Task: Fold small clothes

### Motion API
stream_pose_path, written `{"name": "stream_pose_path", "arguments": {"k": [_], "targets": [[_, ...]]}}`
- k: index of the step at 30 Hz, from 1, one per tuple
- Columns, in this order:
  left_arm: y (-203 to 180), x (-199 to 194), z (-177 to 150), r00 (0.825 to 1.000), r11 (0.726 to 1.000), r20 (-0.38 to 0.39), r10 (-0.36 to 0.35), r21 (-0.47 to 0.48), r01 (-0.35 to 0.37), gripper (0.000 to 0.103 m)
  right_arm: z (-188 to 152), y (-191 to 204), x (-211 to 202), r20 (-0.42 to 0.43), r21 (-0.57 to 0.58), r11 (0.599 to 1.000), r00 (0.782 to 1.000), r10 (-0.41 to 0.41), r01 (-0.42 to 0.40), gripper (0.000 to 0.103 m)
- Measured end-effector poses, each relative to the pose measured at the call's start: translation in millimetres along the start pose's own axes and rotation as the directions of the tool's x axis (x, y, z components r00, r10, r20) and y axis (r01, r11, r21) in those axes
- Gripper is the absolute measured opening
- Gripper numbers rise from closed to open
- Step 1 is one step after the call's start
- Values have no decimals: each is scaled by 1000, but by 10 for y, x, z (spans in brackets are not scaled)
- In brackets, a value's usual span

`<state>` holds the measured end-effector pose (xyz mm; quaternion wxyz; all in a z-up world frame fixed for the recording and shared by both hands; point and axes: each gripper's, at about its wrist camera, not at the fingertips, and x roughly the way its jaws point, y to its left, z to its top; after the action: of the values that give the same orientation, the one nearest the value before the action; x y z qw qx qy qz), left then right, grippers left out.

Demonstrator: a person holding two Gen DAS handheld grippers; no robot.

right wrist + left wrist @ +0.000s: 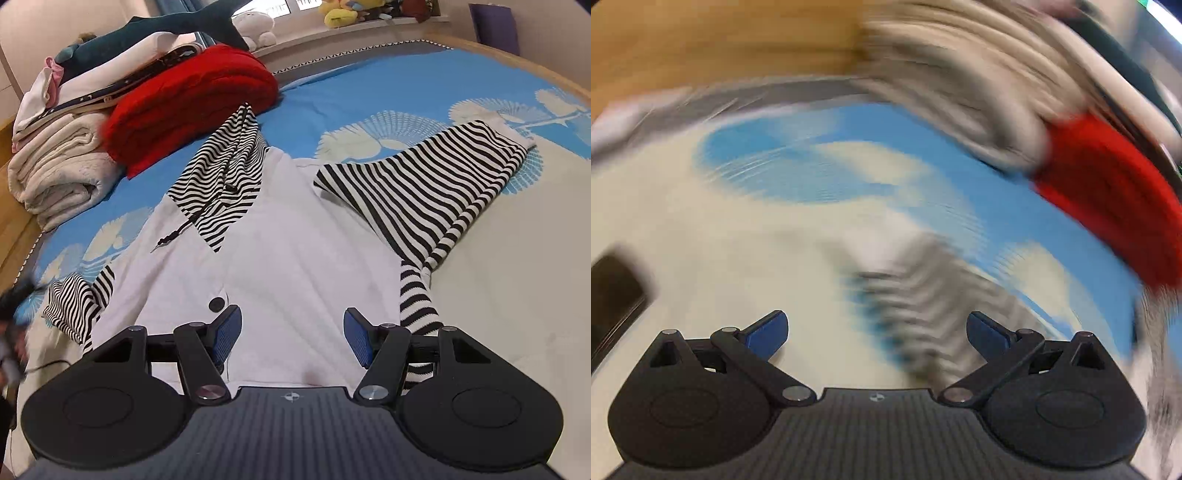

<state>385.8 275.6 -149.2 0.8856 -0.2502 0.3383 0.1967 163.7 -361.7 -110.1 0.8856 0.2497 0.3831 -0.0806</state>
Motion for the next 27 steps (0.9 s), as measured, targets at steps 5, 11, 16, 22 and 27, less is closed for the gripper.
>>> {"name": "stream_pose_path", "arguments": {"k": [5, 11, 16, 22, 27], "targets": [[478, 188, 173, 990, 963, -17, -142, -235, 134, 103, 14, 74, 172, 4, 5, 999, 999, -39, 39, 63], [4, 549, 269, 969, 960, -63, -238, -168, 225, 98, -6, 144, 432, -41, -31, 994, 994, -105, 104, 63], [-242, 517, 352, 993, 992, -40, -112, -70, 109, 4, -18, 178, 585, -65, -72, 988, 988, -139, 135, 63], [481, 141, 373, 996, 992, -30, 84, -91, -86, 5, 25, 155, 496, -39, -51, 988, 988, -150, 147, 63], [703, -81, 292, 994, 975, -52, 99, -196, -107, 39, 35, 85, 462, -47, -22, 990, 989, -139, 138, 63]]}}
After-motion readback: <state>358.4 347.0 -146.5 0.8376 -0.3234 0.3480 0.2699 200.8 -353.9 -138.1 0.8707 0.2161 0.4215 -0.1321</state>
